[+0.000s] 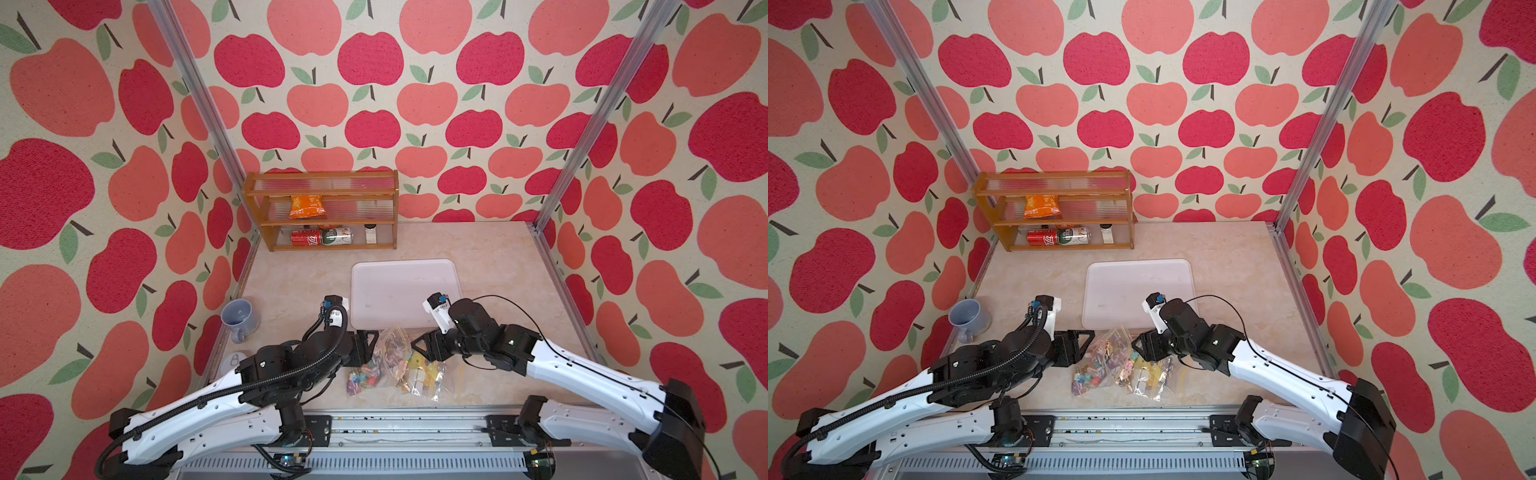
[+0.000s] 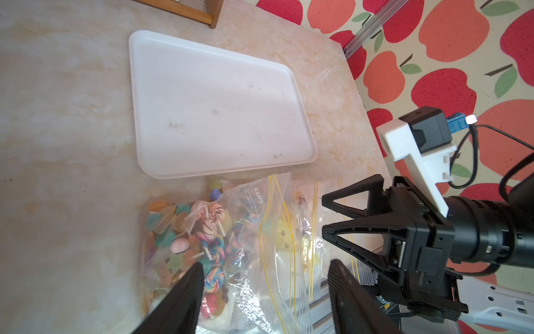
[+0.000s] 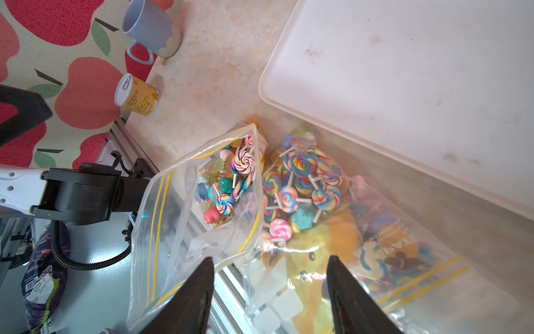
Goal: Pour candies out of the ziploc bag
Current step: Open the ziploc bag at the center of the board, then pick up the ziploc bag from the center of the board.
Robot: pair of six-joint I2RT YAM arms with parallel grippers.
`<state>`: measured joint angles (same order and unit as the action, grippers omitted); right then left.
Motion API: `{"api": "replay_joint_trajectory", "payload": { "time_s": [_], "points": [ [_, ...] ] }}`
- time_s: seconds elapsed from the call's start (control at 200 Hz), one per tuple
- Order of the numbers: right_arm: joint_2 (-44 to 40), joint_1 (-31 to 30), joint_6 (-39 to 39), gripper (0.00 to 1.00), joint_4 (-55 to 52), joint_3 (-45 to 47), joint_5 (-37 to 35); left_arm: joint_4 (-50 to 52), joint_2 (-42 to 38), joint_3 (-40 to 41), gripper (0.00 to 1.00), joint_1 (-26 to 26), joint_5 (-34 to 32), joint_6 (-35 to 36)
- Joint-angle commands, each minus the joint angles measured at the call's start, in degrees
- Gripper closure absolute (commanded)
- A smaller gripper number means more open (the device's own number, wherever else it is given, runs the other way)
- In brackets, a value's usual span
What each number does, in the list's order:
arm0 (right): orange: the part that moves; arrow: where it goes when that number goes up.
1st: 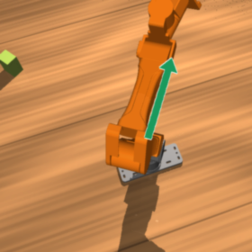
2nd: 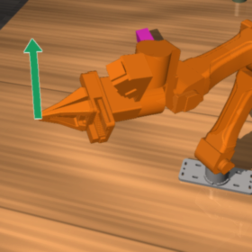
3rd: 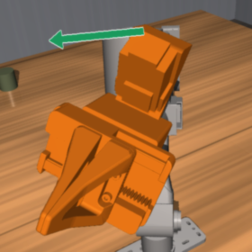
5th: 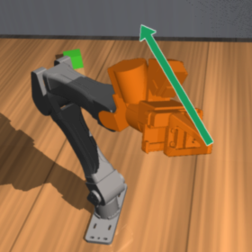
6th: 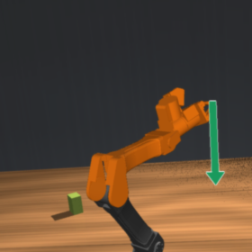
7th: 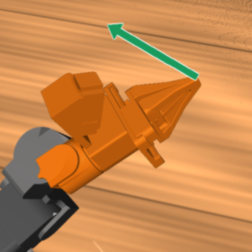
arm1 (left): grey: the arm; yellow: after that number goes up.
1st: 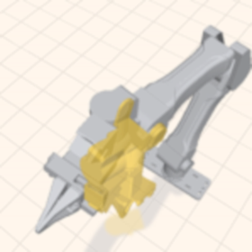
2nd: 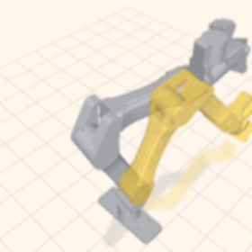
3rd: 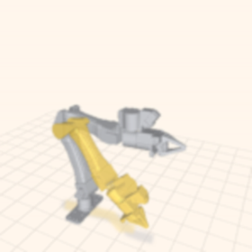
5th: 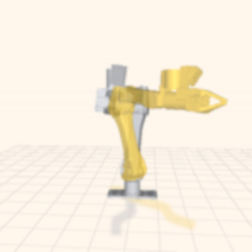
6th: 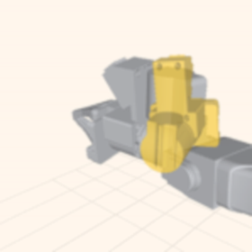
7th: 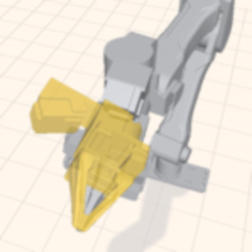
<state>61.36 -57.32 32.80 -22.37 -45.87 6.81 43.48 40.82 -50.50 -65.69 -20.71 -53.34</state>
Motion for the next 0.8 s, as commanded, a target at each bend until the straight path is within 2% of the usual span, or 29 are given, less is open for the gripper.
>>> {"api": "replay_joint_trajectory", "payload": {
  "time_s": [0.0,0.085,0.205,0.295,0.6,0.75,0.795],
  "points": [
    [-2.35,-0.25,-2.62,0.29,-8.85,-5.74,-2.80,6.74,-1.34,1.40,0.24,3.10,-0.60,-1.89],
    [-2.53,-1.44,-2.58,0.27,-10.56,-9.23,-1.75,6.31,-1.95,3.83,0.19,8.47,4.40,-2.57],
    [1.22,-3.96,0.63,0.25,-7.60,-12.31,3.57,2.83,-2.04,9.01,0.18,18.59,16.06,-3.53],
    [5.63,-6.97,2.47,0.25,-5.03,-14.31,5.70,0.54,-2.60,12.53,0.18,24.09,21.17,-4.35],
    [15.64,-8.71,5.39,0.26,-1.15,-15.22,7.46,-4.69,-6.79,21.36,0.18,27.42,23.93,-7.72],
    [19.80,-8.84,6.93,0.31,2.75,-15.43,7.23,-6.49,-8.06,24.81,0.18,27.52,24.71,-9.48],
    [21.45,-8.78,7.02,0.36,2.66,-16.19,7.20,-6.74,-8.62,25.55,0.18,27.58,24.74,-9.92]
  ]
}}
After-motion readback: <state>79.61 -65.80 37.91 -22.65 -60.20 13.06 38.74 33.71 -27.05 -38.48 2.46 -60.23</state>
